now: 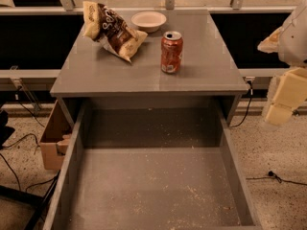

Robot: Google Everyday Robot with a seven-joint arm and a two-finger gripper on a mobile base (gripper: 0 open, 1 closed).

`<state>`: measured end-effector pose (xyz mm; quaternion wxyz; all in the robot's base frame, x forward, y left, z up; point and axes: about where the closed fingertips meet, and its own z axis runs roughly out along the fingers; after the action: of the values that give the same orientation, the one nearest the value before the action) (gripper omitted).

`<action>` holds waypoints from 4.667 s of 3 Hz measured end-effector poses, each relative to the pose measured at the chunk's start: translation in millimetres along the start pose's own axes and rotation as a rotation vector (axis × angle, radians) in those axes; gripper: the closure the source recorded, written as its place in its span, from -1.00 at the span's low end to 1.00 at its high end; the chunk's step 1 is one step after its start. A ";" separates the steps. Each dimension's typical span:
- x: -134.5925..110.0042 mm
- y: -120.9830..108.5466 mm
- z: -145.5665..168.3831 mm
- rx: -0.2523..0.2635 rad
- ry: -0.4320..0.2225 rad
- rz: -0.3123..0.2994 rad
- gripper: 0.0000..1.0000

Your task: Place coke can into top drawer

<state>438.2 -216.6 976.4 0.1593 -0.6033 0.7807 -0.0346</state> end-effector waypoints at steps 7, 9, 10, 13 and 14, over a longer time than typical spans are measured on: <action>-116.4 -176.4 102.9 0.163 -0.952 0.163 -1.00; -163.4 -203.3 142.4 0.114 -1.083 0.173 -1.00; -190.6 -203.1 162.3 0.033 -1.116 0.178 -1.00; -221.2 -213.7 182.7 -0.024 -1.167 0.200 0.28; -207.6 -200.1 159.6 -0.003 -1.144 0.185 0.72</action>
Offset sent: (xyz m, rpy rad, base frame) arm 0.0424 -0.0051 -0.0286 0.2399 0.0080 -0.0472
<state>716.7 -50.7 917.5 0.5574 -0.4554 0.6200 0.3124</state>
